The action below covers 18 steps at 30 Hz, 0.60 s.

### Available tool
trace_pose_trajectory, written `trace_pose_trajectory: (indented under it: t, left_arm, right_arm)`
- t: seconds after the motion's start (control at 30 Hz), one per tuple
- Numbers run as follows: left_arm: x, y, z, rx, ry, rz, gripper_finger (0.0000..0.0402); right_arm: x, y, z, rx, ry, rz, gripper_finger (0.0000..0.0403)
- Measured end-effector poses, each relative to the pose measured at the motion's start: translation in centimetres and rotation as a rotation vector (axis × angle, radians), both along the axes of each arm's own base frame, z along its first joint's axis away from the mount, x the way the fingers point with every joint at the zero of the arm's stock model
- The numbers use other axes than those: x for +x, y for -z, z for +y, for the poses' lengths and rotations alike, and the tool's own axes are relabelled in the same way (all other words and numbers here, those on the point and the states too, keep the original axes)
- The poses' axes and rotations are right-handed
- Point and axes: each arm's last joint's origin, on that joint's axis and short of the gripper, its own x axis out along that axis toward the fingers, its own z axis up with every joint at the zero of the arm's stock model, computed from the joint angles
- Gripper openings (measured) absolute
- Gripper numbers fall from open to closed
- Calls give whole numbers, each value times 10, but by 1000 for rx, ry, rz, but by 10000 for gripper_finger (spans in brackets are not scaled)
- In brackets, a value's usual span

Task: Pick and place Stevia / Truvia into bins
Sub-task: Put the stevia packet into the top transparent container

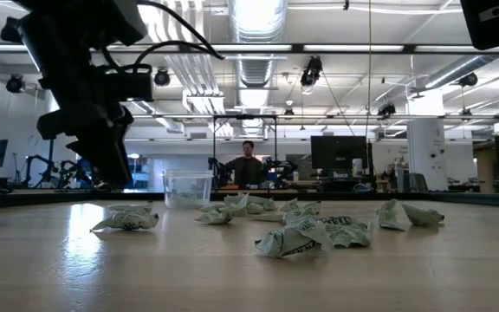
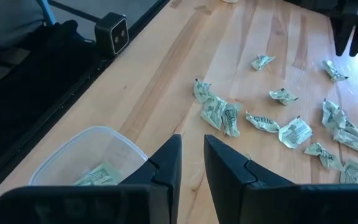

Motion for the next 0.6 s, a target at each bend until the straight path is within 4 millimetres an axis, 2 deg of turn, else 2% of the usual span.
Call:
trace_pose_trajectory:
  t: [0.3, 0.6]
  left_arm:
    - [-3, 16, 3, -22, 41, -48, 80]
    - [-2, 17, 7, -30, 26, -61, 80]
  right_arm:
    - [0, 0, 0, 0, 0, 0, 59]
    - [0, 0, 0, 0, 0, 0, 58]
